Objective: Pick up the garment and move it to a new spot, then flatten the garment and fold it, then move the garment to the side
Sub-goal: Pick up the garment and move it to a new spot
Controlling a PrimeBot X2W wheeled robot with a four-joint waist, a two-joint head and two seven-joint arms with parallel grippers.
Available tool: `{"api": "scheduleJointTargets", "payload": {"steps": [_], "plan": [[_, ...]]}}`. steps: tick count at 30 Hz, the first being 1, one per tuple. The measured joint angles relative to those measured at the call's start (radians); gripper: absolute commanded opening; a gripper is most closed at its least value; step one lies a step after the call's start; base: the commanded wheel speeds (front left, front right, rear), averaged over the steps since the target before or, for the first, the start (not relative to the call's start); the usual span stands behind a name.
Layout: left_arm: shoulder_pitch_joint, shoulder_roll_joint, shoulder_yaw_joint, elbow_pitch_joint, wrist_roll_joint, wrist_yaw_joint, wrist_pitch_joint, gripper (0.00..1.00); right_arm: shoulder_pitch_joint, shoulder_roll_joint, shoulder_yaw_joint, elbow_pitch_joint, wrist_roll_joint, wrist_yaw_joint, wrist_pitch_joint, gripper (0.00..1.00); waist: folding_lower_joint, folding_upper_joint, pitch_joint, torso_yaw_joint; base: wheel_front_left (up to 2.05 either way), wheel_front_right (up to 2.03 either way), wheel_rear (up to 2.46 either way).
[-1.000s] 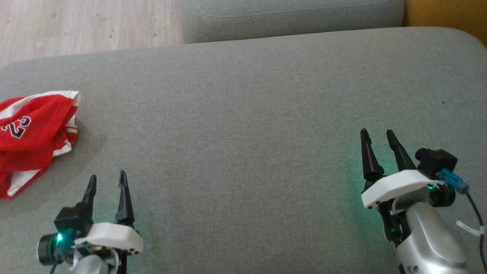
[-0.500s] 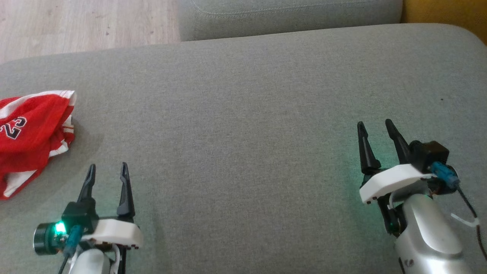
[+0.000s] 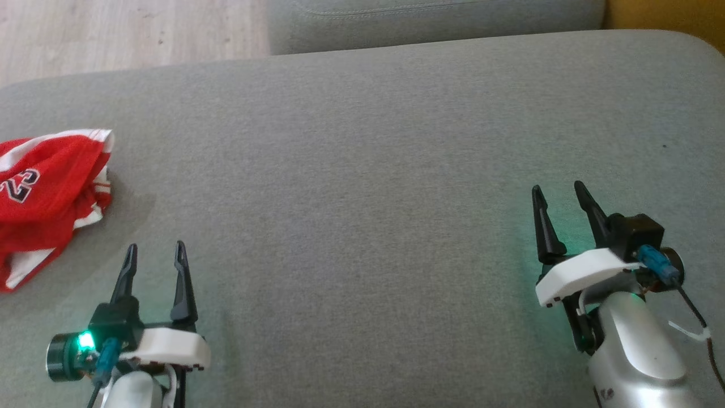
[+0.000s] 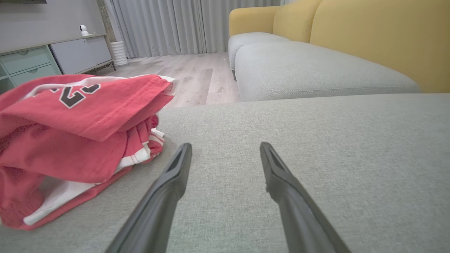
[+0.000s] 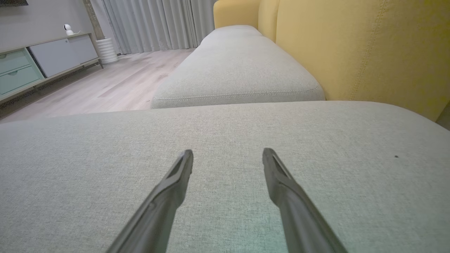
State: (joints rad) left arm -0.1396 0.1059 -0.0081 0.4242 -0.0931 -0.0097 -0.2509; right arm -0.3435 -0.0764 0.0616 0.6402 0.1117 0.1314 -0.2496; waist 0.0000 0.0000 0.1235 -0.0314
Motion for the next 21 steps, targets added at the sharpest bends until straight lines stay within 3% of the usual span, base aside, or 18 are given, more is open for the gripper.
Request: {"api": "scheduleJointTargets", "payload": {"steps": [13,21], "plan": [[-0.024,-0.033,0.031,0.020,0.013,-0.018,0.000,1.00,-0.001,-0.002,0.074,-0.014,0.004,0.000,0.000,1.00,0.0001,0.0000,0.031,0.153,0.00,0.00,0.00],[-0.010,-0.050,0.065,0.033,0.009,-0.031,0.000,1.00,-0.021,-0.002,0.161,0.002,0.025,0.000,0.000,1.00,0.0001,0.0000,0.050,0.313,0.00,0.00,0.00]]}}
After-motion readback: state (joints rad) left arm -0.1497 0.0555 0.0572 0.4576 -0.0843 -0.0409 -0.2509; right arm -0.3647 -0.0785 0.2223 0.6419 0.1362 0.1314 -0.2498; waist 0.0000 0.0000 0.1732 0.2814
